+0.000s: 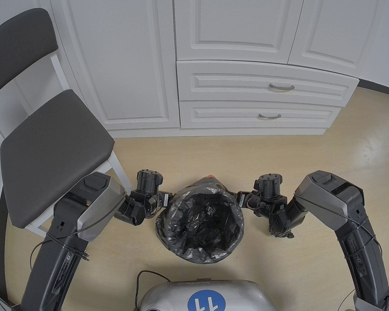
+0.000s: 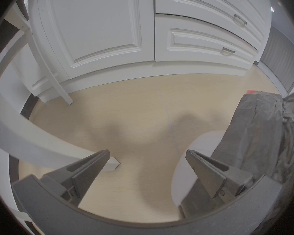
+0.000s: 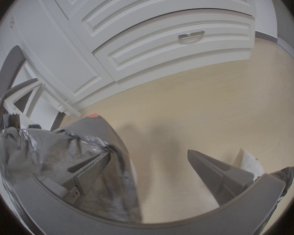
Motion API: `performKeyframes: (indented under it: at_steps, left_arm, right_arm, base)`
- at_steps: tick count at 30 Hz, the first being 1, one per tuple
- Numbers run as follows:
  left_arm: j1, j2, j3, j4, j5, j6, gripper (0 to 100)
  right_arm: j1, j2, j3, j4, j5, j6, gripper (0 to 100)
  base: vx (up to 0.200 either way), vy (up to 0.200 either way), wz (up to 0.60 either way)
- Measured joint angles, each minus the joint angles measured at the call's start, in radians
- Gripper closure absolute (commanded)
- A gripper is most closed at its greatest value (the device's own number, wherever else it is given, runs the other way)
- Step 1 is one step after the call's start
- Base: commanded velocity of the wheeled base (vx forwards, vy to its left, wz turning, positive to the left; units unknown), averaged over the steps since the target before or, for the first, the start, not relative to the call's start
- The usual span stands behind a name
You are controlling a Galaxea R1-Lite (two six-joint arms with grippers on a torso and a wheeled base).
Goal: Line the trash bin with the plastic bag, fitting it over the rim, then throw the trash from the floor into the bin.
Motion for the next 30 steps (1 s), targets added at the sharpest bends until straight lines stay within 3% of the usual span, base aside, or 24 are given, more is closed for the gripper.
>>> performKeyframes:
  at_steps: [19, 30]
  left_arm:
    - [0.041, -0.001, 0.001, -0.045, 0.017, 0.018, 0]
    - [0.059, 0.014, 0.026, -0.081, 0.087, 0.089, 0]
  right_arm:
    - [-0.029, 0.053, -0.127, -0.002, -0.05, 0.009, 0]
    - [-0.024, 0.058, -0.131, -0.004, -0.051, 0.011, 0]
  base:
    - [0.0, 0.0, 0.0]
    - [0.0, 0.0, 0.0]
